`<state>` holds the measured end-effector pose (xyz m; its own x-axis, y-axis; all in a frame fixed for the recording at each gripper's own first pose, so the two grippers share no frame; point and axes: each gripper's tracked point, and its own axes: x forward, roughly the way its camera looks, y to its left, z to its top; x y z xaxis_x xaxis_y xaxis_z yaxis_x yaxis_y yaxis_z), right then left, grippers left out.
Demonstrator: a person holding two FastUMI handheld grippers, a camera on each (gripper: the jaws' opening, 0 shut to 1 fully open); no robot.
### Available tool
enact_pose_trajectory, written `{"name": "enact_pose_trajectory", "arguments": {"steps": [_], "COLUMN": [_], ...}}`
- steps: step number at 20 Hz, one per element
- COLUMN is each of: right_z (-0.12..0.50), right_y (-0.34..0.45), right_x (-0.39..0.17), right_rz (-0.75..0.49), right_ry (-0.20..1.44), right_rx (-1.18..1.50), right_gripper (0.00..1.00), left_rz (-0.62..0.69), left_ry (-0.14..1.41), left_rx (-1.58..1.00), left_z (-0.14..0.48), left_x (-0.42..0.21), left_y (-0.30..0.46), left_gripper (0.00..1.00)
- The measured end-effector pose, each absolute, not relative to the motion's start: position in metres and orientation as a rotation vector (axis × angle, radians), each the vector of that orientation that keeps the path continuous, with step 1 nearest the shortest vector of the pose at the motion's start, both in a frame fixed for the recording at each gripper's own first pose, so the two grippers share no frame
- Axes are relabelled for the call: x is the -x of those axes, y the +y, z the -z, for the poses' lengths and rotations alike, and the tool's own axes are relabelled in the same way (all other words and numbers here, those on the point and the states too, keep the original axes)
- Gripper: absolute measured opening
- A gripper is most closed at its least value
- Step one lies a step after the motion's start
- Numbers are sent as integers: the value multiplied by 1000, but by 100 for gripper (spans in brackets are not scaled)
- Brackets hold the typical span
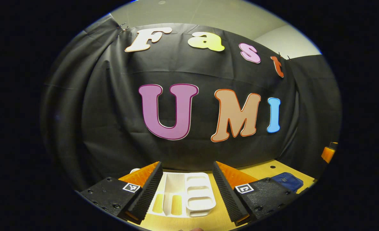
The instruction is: Open the schoolbag, grab two books from the bookshelf and put them into the schoolbag.
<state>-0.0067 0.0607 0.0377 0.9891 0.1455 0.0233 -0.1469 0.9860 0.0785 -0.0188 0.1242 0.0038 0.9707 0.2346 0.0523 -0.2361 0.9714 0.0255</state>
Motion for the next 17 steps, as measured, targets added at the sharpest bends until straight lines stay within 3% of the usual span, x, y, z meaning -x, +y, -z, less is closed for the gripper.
{"name": "enact_pose_trajectory", "arguments": {"steps": [1, 2, 7, 15, 16, 17], "right_z": [-37, -36, -26, -22, -21, -24], "right_y": [58, 56, 27, -89, -106, -116], "right_x": [8, 9, 6, -19, -22, -23], "right_rz": [-141, -137, -103, -40, -45, -67], "right_ry": [-16, -16, -9, -35, -25, -28], "right_rx": [-85, -91, -115, -126, -123, -130], "right_gripper": [96, 96, 96, 98, 98, 98], "left_rz": [-233, -227, -185, -124, -139, -159], "left_ry": [-45, -43, -35, -57, -70, -68], "left_rx": [-36, -41, -76, -49, -40, -31], "left_z": [-3, -3, -12, -26, -28, -26], "left_x": [18, 17, 7, -13, -16, -18], "left_y": [122, 120, 83, -24, -37, -48], "left_gripper": [87, 91, 91, 87, 91, 87]}}
